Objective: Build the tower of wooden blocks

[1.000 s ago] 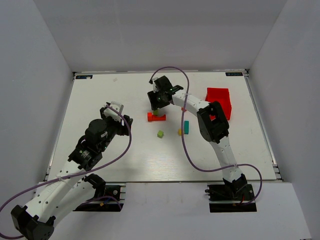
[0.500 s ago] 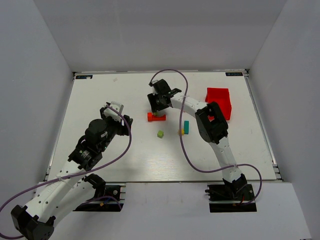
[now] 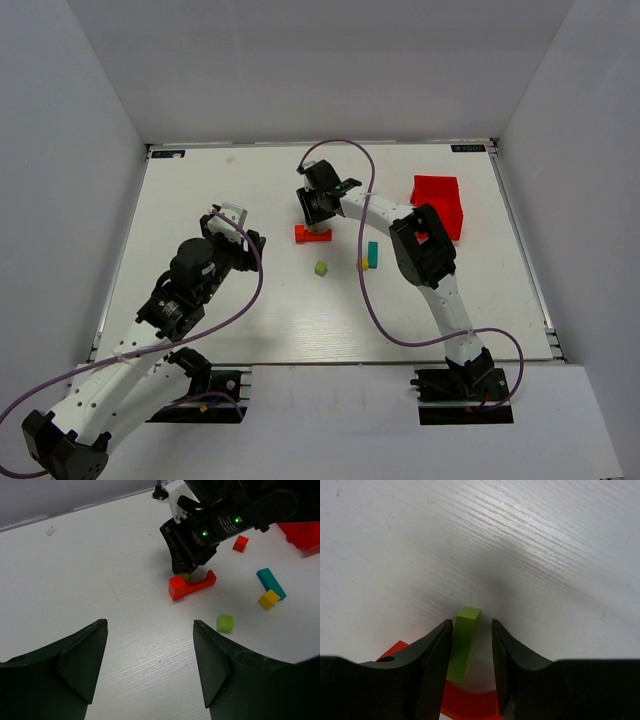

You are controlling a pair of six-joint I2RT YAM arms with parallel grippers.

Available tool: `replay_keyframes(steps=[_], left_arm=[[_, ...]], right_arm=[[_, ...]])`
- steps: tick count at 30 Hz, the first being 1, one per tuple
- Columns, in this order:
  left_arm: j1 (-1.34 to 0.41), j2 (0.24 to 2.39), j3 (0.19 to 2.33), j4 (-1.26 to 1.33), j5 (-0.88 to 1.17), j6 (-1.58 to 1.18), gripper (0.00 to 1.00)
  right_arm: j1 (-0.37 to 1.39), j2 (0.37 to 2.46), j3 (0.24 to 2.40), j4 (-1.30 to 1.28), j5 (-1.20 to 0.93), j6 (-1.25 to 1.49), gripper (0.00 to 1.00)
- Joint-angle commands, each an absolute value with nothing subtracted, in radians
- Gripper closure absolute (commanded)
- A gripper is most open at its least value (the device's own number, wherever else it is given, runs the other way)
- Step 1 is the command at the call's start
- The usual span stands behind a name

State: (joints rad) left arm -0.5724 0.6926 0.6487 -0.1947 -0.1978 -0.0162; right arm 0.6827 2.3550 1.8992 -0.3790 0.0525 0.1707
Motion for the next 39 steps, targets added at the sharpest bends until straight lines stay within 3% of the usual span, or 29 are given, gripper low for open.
replay_keyframes(steps=[1, 9, 12, 25, 34, 39], left_arm=[[-0.569, 0.680, 0.647, -0.187, -0.186, -0.020, 0.21], [-0.569, 0.689, 0.647, -0.187, -0.186, -0.020, 0.21], [-0.569, 0.689, 0.647, -0.187, -0.186, -0.020, 0.21], [-0.569, 0.689, 0.647, -0.187, -0.195, -0.020, 0.21], [-0.569, 0.689, 0.647, -0.187, -0.204, -0.020, 0.21], [-0.569, 0.689, 0.647, -0.187, -0.204, -0.020, 0.21]], right_arm=[[0.690, 2.304, 1.867, -0.364, 0.049, 0.167, 0.58], [0.684, 2.284, 1.844, -0.330, 0.023, 0.118, 0.92], [0.681, 2.269, 1.844, -0.307, 0.047, 0.066, 1.00], [0.621, 2.056, 1.694, -0.137, 0.009, -0.343, 1.00], [0.591, 2.011, 1.718, -0.334, -0.420, -0.610, 1.00], [0.594, 2.083, 1.885, -0.550, -0.607, -0.727, 1.00]])
